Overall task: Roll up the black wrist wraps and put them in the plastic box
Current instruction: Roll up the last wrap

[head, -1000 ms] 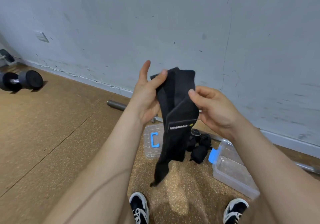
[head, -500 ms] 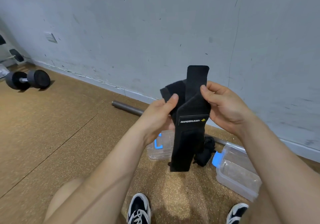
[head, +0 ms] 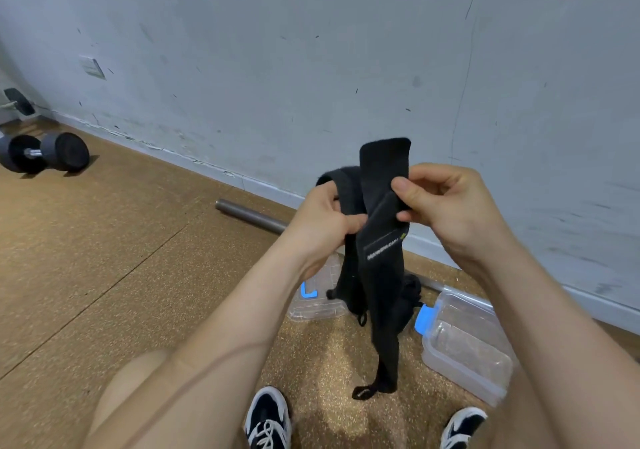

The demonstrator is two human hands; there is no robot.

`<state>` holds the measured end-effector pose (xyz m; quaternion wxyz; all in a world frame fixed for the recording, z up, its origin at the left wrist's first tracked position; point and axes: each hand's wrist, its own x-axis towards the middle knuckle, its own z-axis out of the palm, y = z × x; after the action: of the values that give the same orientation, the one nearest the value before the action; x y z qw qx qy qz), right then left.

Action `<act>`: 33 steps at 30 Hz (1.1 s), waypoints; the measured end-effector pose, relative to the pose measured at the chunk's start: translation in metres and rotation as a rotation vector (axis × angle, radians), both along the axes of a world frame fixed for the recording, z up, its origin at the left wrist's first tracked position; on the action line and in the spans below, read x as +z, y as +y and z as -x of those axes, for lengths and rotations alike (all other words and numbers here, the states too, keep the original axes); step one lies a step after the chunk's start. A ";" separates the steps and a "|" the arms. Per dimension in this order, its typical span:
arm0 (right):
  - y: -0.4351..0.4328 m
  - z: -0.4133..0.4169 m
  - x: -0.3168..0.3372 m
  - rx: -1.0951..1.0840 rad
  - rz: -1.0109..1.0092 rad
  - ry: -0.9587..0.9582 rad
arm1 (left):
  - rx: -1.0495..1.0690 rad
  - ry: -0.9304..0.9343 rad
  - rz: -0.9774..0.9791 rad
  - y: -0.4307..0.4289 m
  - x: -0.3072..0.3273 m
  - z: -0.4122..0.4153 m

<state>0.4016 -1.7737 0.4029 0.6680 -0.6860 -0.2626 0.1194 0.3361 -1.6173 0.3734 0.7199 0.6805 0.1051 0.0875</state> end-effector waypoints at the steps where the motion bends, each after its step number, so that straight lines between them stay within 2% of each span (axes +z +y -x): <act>1: 0.003 0.001 -0.002 -0.033 -0.016 0.036 | -0.014 -0.009 -0.018 -0.003 0.001 0.001; 10: 0.018 0.003 -0.015 -0.219 -0.083 0.160 | -0.026 -0.067 -0.133 -0.005 0.007 0.002; 22: 0.020 0.002 -0.016 -0.320 -0.048 0.114 | -0.067 -0.081 -0.150 -0.007 0.009 0.002; 30: 0.019 0.003 -0.017 -0.374 -0.054 0.112 | -0.122 -0.086 -0.081 -0.008 0.009 0.001; 33: 0.018 0.003 -0.016 -0.410 -0.058 0.089 | -0.143 -0.088 0.010 -0.007 0.010 0.001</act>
<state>0.3986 -1.7560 0.3871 0.7087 -0.6996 -0.0911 0.0035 0.3348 -1.6247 0.3837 0.7316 0.6782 0.0248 0.0651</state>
